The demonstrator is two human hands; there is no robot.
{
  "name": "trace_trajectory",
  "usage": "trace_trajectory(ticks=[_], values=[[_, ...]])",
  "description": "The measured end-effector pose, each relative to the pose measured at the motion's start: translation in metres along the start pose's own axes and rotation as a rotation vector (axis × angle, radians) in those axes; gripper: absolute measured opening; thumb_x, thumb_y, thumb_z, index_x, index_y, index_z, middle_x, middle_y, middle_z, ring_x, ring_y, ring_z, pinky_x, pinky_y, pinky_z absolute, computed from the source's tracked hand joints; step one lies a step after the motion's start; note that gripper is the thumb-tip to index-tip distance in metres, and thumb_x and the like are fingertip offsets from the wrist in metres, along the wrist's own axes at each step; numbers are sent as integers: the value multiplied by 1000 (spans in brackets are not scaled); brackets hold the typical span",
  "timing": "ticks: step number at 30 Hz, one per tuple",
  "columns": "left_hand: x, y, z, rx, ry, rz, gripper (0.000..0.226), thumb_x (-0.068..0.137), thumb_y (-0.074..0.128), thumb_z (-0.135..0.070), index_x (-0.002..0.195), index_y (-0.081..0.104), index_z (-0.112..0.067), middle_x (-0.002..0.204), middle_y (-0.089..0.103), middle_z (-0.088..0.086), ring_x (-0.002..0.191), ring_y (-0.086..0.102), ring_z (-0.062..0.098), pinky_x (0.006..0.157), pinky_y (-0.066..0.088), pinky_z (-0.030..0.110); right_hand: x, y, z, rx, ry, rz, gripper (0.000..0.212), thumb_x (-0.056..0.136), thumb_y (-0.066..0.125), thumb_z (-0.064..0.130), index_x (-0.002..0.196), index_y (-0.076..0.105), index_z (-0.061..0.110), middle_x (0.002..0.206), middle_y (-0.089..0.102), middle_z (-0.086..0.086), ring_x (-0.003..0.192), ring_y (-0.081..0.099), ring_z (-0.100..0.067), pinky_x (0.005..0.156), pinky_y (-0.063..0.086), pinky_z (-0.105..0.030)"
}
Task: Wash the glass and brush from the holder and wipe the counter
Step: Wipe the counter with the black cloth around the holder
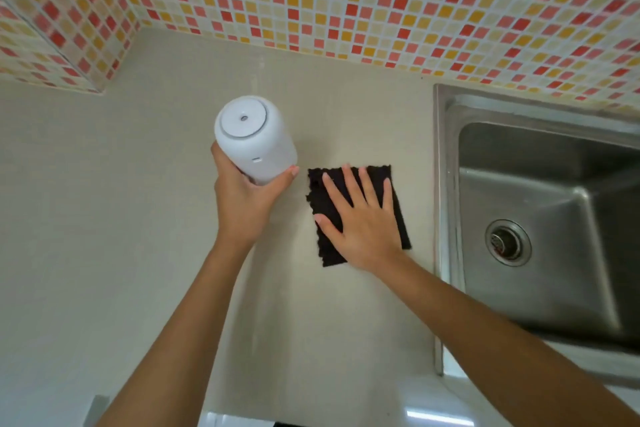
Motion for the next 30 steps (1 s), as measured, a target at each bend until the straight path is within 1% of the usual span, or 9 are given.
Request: trace_trajectory(ticks=[2,7,10,13,15,18,23,25,30], values=[[0,1,1,-6,-1,-7,95,69,87,-30,143,27,-24,128,53,-19,115,54,-3,98,49,29,51,-8,-16,4,42,-1,67,94,20,67,154,13,37,163,11,-2,150,8,-27,117,2,-60],[-14,1,11,-3,20,6,97,69,87,-23,144,26,-22,134,50,-16,120,51,-3,98,48,24,139,-17,-30,59,338,64,66,96,11,64,155,-2,35,164,-8,-3,150,-11,-27,115,-9,-62],[-21,3,12,20,10,21,96,68,88,-25,142,27,-24,134,50,-13,119,52,-1,99,49,29,105,-11,-18,82,305,19,67,98,11,62,155,0,31,164,-2,-5,150,-6,-28,117,-6,-59],[-19,5,9,49,17,31,98,65,88,-34,141,27,-23,137,49,-9,122,52,3,100,49,37,17,-2,7,75,273,-86,67,98,17,61,156,11,29,163,12,-7,150,6,-28,119,5,-55],[-17,8,6,53,25,39,99,65,88,-37,142,26,-23,138,49,-8,123,51,5,100,50,39,-26,2,18,49,202,-59,66,97,19,62,155,12,30,163,12,-7,150,7,-27,119,8,-53],[-16,12,2,55,35,34,98,65,87,-38,141,27,-23,136,51,-8,121,53,6,98,50,42,-6,0,-3,31,152,-34,68,97,19,63,155,12,30,163,12,-5,150,8,-26,120,6,-53],[-18,8,-2,34,48,0,99,66,88,-34,142,25,-22,135,51,-9,120,53,4,99,50,38,58,-5,-37,31,360,-21,69,100,7,55,156,-1,15,164,0,-7,151,-3,-22,121,1,-49],[-18,4,-4,42,61,-12,97,68,87,-32,142,25,-21,135,52,-9,120,53,3,99,49,35,41,-2,-22,34,341,-49,70,100,8,55,156,1,13,164,3,-9,151,-1,-24,121,2,-50],[-10,-3,-10,48,93,-43,91,67,87,-31,133,24,-32,133,53,-11,118,54,1,100,48,31,-76,18,73,98,145,-81,70,98,29,55,154,21,15,162,17,-9,149,13,-27,118,9,-56]])
Point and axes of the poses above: each hand's wrist, its own x-axis towards the middle knuckle, its own y-axis out of the palm, z = x × y, the point moved 1 cm from there along x, towards the middle knuckle
